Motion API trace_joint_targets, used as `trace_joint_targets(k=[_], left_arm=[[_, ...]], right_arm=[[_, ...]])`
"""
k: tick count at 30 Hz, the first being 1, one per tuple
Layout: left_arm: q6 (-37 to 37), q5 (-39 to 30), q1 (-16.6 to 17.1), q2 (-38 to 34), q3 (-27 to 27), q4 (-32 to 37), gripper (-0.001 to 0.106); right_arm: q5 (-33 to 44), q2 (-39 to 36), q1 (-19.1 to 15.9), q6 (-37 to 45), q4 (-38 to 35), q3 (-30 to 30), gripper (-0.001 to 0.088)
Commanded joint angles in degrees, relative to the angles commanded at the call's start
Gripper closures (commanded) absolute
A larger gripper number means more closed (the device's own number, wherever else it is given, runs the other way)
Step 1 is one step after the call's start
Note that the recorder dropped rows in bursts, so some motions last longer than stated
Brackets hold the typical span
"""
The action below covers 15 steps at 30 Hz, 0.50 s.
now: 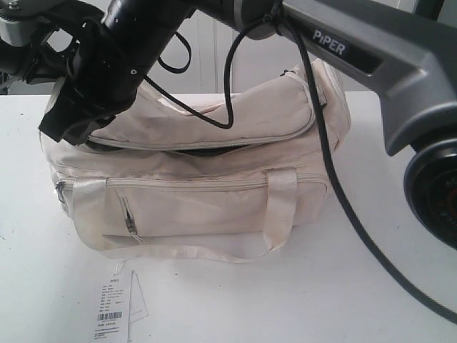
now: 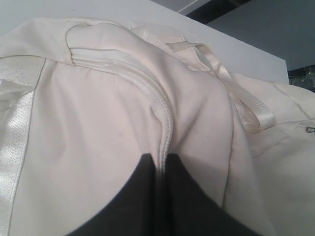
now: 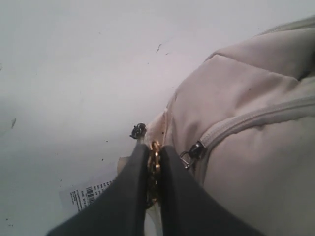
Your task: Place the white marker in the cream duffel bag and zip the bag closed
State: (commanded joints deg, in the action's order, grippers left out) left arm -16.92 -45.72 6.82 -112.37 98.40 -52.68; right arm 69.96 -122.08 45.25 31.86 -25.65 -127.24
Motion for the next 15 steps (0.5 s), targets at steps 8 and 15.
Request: trace_joint_targets(k=[8, 15], left_arm=[[0.0, -0.26, 1.75, 0.0, 0.0, 0.0, 0.105], [0.0, -0.38, 1.87, 0.0, 0.0, 0.0, 0.105]], right_arm=[[0.0, 0.0, 0.0, -6.65, 1.93, 0.0, 0.0868], [0.0, 0.38, 0.0, -8.2, 4.16, 0.09, 0.0868]])
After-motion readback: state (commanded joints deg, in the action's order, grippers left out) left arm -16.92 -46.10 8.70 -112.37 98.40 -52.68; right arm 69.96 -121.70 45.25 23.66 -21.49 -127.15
